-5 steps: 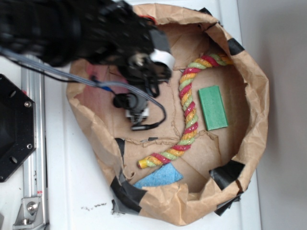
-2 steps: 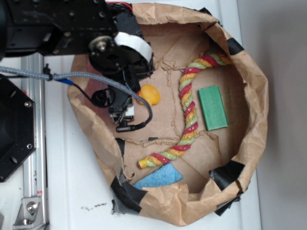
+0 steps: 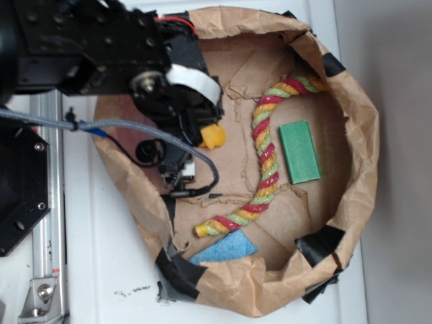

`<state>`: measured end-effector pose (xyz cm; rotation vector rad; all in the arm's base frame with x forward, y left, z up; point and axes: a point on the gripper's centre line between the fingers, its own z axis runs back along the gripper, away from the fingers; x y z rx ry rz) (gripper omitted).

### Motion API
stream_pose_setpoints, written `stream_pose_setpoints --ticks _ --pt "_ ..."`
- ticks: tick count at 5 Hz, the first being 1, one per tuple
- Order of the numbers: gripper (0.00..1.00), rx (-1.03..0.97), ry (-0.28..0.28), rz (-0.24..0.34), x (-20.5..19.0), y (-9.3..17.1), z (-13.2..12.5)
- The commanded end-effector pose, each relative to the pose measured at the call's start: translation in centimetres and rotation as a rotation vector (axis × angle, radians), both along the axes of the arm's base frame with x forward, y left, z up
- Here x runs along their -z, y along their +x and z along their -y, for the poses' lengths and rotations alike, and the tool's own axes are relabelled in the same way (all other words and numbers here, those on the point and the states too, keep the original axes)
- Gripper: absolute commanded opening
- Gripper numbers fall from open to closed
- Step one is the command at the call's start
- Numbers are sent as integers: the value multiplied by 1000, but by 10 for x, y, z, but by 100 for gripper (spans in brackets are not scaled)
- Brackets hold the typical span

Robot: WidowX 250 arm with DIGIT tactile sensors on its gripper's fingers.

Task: Grab the yellow duck.

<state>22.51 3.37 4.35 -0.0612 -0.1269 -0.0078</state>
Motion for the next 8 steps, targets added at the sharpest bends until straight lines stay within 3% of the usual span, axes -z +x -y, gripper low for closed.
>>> stream_pose_setpoints --ticks 1,4,5,6,8 --pt "100 15 -17 40 17 23 8" --pt "100 19 2 24 25 37 5" --pt "82 13 -5 24 24 37 2" --pt "0 7 3 21 27 36 -1" --pt "0 4 24 36 19 34 -1"
